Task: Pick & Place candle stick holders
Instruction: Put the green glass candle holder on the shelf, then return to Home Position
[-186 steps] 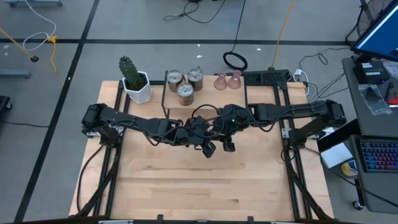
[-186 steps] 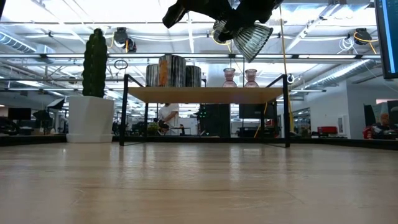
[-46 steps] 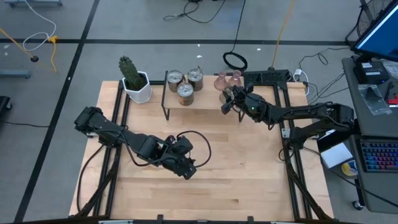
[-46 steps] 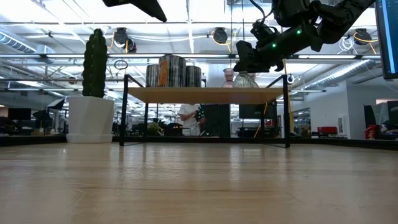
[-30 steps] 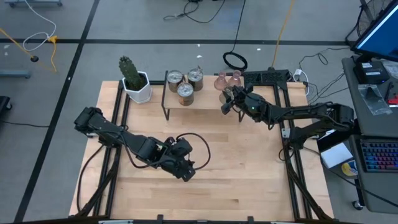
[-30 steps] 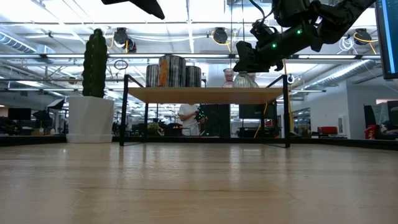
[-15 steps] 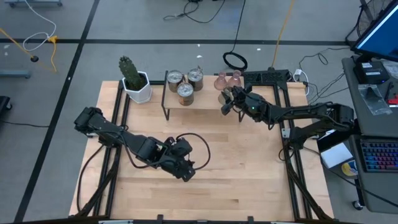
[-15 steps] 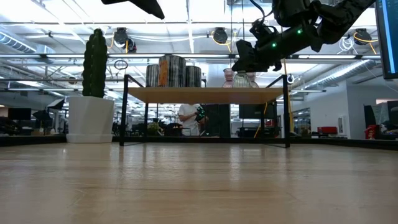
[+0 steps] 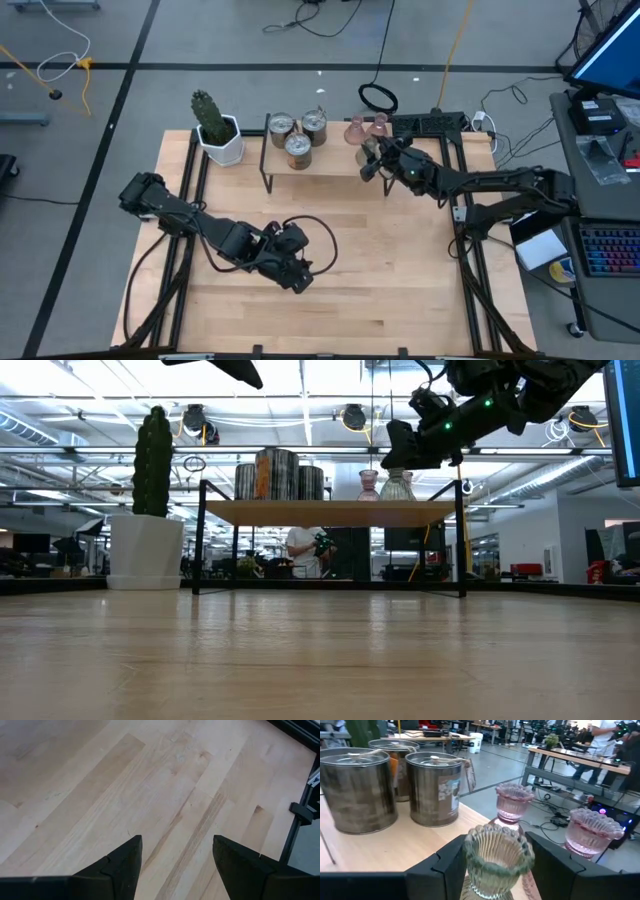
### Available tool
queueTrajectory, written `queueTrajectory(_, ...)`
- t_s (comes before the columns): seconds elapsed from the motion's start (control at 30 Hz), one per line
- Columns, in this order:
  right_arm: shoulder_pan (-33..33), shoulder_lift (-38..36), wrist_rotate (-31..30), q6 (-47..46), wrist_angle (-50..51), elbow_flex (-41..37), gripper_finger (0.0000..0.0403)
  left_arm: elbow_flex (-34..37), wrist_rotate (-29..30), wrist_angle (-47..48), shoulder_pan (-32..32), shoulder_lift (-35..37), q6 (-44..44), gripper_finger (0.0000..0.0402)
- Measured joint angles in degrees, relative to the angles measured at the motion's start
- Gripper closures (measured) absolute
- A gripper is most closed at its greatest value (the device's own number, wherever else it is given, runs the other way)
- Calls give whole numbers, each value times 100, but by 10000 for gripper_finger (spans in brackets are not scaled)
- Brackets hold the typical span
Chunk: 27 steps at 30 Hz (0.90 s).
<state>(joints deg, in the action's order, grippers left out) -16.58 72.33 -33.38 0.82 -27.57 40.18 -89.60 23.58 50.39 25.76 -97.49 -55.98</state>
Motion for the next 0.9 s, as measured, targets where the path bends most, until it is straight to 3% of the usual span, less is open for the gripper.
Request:
queueTrajectory(0.6, 4, -45, 36, 104, -312, 0, 190, 0, 3, -57, 0, 0, 32, 160)
queueTrajectory(0.9, 17, -139, 41, 682, -1389, 0, 192, 0, 4, -55, 0, 0, 34, 160)
